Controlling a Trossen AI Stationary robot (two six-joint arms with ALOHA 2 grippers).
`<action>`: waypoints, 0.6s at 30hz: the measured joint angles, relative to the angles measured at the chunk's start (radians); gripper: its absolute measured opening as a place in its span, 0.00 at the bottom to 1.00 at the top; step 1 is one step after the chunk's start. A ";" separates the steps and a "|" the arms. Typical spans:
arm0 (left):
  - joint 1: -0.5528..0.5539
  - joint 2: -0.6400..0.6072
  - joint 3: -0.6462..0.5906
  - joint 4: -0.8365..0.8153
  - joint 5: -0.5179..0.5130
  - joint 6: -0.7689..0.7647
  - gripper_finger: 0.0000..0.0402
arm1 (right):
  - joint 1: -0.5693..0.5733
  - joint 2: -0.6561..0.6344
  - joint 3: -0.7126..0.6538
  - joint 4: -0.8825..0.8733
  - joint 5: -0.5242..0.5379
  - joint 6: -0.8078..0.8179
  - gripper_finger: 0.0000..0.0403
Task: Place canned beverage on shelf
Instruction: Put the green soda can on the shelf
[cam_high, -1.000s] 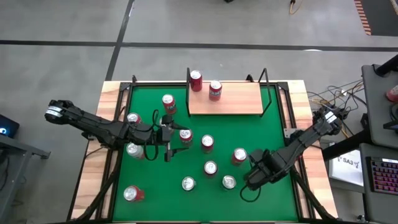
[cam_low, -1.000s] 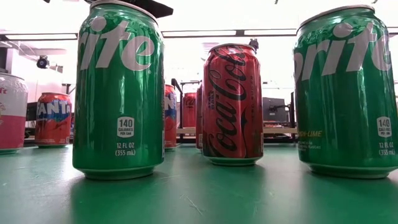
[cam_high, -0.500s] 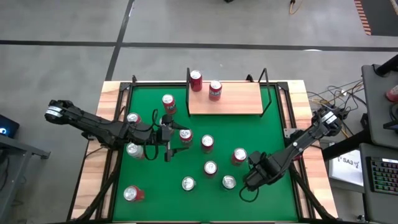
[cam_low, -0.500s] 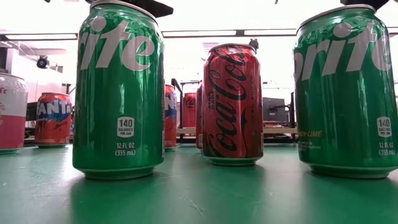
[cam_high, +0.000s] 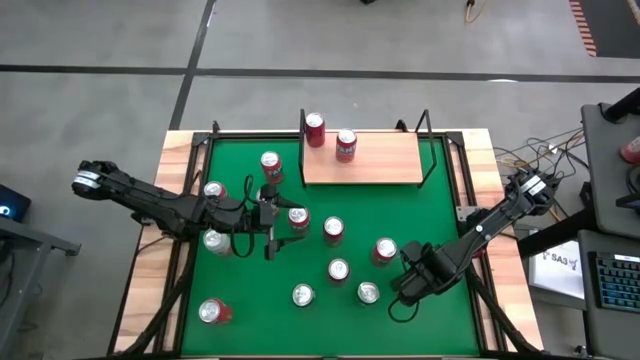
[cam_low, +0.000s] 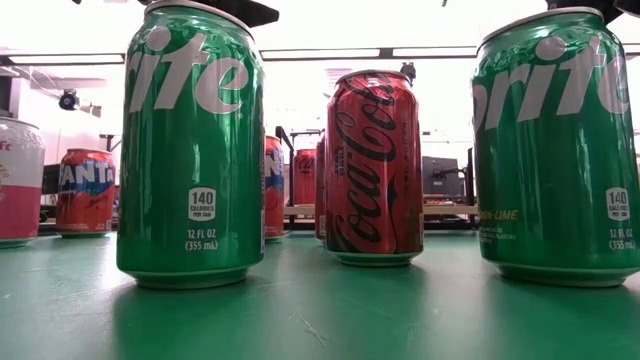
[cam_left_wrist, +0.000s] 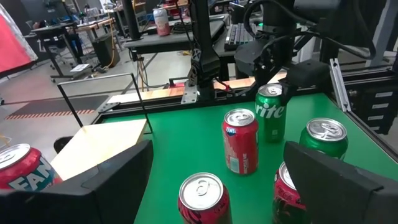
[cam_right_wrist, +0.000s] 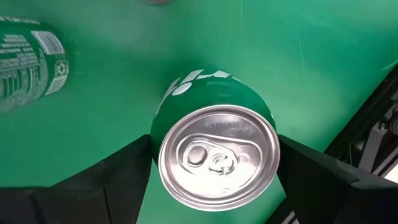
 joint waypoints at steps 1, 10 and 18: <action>0.000 0.000 0.000 0.000 0.000 0.000 0.86 | 0.000 0.000 0.002 -0.001 0.004 0.001 0.72; 0.000 0.000 0.000 0.012 0.000 0.000 0.86 | 0.000 0.001 0.002 0.001 0.015 0.013 0.68; 0.000 0.000 0.000 0.021 0.003 -0.014 0.86 | 0.000 0.003 0.060 -0.066 0.076 0.026 0.68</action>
